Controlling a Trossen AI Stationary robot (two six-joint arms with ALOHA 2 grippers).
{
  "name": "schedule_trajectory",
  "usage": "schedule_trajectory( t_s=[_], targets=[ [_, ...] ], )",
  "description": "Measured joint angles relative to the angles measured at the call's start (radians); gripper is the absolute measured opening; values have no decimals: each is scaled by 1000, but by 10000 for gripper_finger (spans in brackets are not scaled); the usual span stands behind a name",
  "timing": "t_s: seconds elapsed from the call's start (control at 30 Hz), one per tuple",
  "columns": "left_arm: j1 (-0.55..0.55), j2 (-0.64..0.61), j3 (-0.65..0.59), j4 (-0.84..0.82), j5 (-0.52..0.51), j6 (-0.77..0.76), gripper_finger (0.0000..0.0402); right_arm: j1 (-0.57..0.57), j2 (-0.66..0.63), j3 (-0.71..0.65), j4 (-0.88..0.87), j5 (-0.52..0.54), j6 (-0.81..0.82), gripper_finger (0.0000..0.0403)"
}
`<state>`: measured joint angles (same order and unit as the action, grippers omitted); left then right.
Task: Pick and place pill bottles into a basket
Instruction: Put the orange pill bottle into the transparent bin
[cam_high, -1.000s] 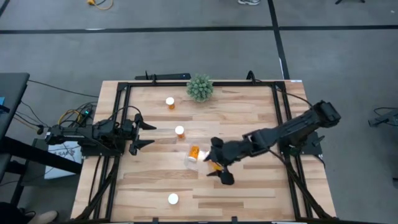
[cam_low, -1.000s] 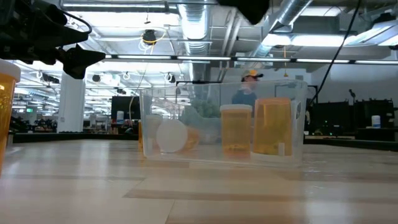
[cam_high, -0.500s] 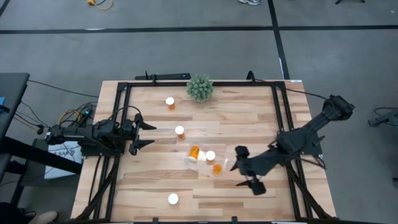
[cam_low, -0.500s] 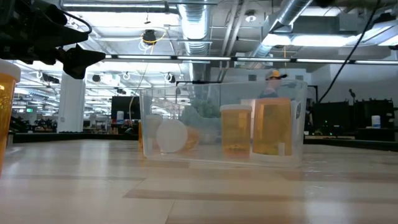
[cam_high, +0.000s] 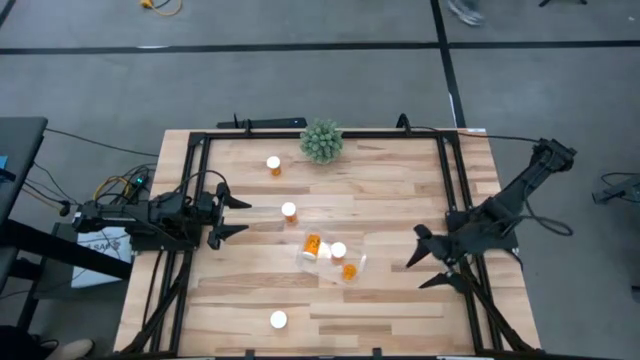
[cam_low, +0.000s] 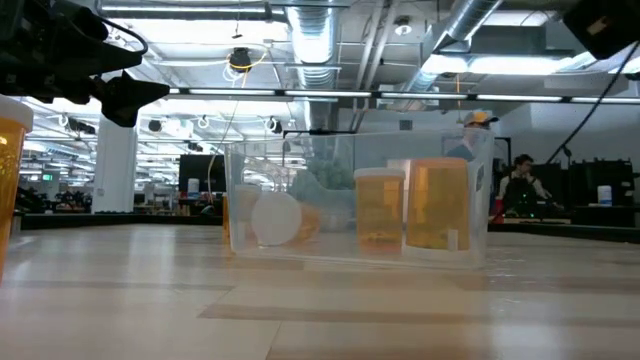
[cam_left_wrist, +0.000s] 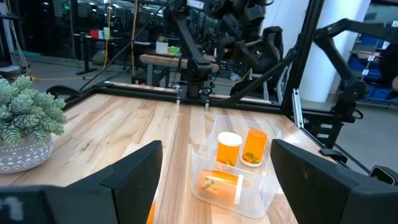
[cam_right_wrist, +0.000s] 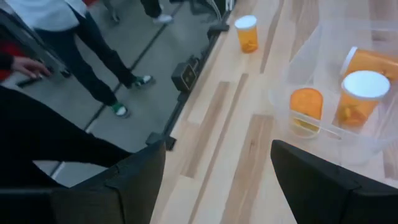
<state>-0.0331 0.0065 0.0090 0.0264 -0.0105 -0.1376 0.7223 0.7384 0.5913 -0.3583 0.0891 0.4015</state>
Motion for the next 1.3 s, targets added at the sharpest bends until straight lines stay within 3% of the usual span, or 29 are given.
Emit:
schedule_trajectory(
  t_s=[0.3,0.73,1.3],
  targets=[
    [0,0,0,0,0,2,290,0,-153,-155,105,-38,28,286],
    [0,0,0,0,0,2,290,-74,-261,-447,711,-68,105,286],
    [0,0,0,0,0,0,290,-198,-401,-516,726,-101,62,286]
  ],
)
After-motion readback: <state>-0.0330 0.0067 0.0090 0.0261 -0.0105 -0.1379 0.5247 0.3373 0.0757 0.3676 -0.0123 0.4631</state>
